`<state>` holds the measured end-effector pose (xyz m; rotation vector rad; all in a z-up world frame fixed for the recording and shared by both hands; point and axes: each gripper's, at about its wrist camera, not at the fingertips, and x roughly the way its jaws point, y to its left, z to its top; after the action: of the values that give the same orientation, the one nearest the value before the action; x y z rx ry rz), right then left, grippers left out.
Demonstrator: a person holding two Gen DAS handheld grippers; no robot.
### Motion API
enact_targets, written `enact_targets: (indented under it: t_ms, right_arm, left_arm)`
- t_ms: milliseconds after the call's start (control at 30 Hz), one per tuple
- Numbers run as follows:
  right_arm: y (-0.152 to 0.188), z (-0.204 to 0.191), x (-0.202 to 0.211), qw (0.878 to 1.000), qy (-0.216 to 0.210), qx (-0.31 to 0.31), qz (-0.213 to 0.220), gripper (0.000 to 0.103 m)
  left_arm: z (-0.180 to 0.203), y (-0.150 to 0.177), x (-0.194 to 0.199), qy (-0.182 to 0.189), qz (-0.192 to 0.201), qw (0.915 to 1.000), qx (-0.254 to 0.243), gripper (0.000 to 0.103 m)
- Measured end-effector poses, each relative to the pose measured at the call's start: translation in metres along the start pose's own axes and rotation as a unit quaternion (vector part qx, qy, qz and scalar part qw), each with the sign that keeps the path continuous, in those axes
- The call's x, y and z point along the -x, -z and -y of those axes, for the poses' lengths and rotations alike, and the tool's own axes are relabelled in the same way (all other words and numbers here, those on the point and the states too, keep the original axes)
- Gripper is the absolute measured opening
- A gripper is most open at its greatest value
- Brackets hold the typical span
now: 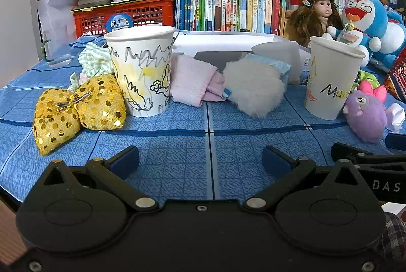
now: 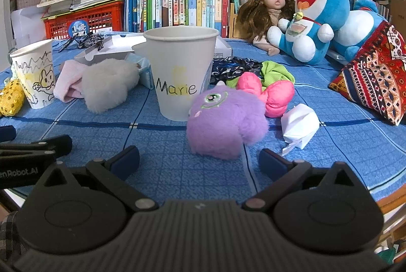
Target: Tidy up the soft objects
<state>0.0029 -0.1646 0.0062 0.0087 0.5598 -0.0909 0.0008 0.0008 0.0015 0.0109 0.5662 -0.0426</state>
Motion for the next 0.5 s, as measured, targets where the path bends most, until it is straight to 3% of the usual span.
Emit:
enact_targets:
  t_ms: [200, 500]
  right_arm:
    - [-0.003, 0.001, 0.005, 1.0, -0.007, -0.001, -0.008, 0.103]
    - [-0.018, 0.011, 0.013, 1.0, 0.007, -0.007, 0.007, 0.103]
  left_arm:
    - [-0.013, -0.005, 0.006, 0.0, -0.01, 0.9999, 0.012, 0.103]
    - [-0.064, -0.018, 0.023, -0.067, 0.004, 0.9968, 0.045, 0.103]
